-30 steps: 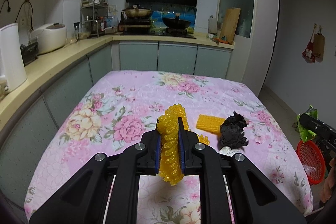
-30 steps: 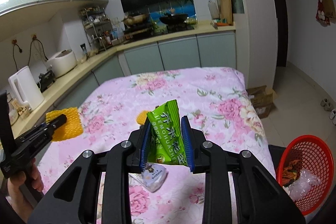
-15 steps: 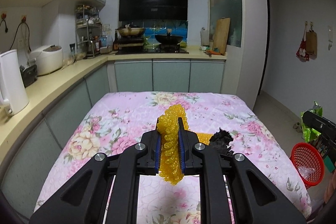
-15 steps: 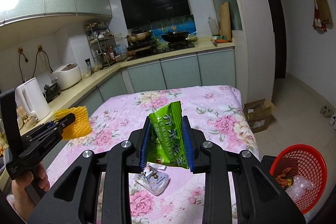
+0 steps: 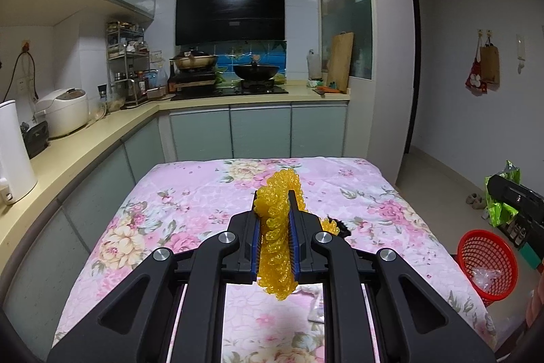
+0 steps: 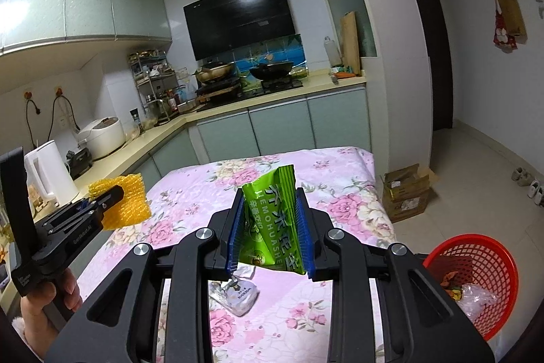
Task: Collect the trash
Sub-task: 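Carry the sponge and green packet in both tools over the red basket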
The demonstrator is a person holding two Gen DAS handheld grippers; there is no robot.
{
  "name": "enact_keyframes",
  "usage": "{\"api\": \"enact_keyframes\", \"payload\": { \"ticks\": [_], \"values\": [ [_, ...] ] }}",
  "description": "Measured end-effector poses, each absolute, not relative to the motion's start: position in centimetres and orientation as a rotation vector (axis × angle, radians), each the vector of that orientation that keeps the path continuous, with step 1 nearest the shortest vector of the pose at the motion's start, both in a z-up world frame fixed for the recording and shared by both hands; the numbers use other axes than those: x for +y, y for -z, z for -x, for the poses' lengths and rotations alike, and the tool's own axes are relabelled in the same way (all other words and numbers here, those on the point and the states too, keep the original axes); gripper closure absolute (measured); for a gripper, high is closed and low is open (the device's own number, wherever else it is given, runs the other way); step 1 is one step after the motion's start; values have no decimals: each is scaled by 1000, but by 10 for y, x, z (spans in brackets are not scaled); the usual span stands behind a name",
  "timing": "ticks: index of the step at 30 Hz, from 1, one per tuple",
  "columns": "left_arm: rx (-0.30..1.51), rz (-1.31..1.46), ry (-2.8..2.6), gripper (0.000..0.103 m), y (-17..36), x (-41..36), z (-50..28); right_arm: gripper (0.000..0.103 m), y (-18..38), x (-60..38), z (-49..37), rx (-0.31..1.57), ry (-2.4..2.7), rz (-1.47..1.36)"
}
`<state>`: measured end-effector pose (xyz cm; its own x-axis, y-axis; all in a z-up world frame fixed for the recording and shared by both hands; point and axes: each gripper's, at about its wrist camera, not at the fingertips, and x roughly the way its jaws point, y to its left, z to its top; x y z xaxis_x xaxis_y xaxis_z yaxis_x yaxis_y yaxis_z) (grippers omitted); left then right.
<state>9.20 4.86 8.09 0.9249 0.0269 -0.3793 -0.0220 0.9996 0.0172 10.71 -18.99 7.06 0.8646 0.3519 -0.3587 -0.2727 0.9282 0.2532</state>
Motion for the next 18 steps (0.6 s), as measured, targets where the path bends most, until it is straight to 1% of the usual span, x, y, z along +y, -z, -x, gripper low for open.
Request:
{"api": "enact_keyframes", "payload": {
  "ticks": [18],
  "values": [
    [388,-41,91,91,-82,0,-101,75,-69,-228,-99,392,-220,-236]
  ]
}}
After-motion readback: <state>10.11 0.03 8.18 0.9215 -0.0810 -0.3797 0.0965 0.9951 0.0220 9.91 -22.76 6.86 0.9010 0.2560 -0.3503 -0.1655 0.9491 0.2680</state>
